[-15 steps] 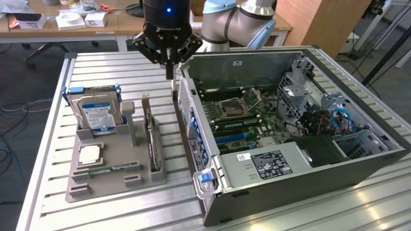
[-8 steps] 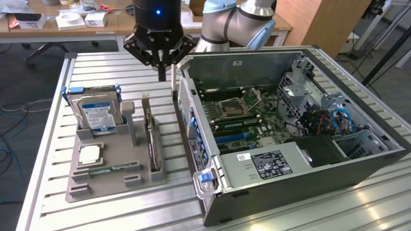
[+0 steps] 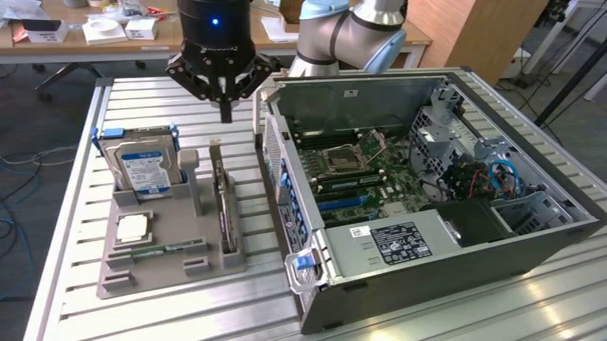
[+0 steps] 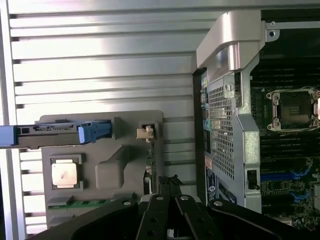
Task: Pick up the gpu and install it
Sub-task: 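Reach for the gpu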
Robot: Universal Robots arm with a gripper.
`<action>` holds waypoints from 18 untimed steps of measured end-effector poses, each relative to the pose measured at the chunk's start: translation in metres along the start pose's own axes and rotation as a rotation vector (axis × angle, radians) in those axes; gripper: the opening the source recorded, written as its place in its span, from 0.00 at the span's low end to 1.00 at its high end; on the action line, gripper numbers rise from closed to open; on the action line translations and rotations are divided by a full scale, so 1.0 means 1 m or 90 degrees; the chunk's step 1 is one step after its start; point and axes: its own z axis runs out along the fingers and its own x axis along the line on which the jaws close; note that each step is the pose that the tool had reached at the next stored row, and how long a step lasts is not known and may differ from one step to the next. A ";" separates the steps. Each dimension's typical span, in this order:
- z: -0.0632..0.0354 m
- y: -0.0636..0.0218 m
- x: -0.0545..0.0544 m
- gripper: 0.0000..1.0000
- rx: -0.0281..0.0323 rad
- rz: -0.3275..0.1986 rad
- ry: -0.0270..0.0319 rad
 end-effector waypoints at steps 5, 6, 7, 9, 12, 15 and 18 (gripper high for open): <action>0.0016 -0.0008 0.012 0.10 0.0000 0.000 0.0002; 0.0018 -0.0009 0.014 0.10 0.0000 0.000 0.0002; 0.0020 -0.0010 0.016 0.10 -0.0001 0.000 0.0001; 0.0021 -0.0012 0.018 0.10 0.0000 0.000 0.0002; 0.0021 -0.0013 0.018 0.10 0.0000 0.000 0.0002; 0.0021 -0.0013 0.018 0.10 0.0000 0.000 0.0002; 0.0020 -0.0024 0.019 0.10 0.0000 0.000 0.0003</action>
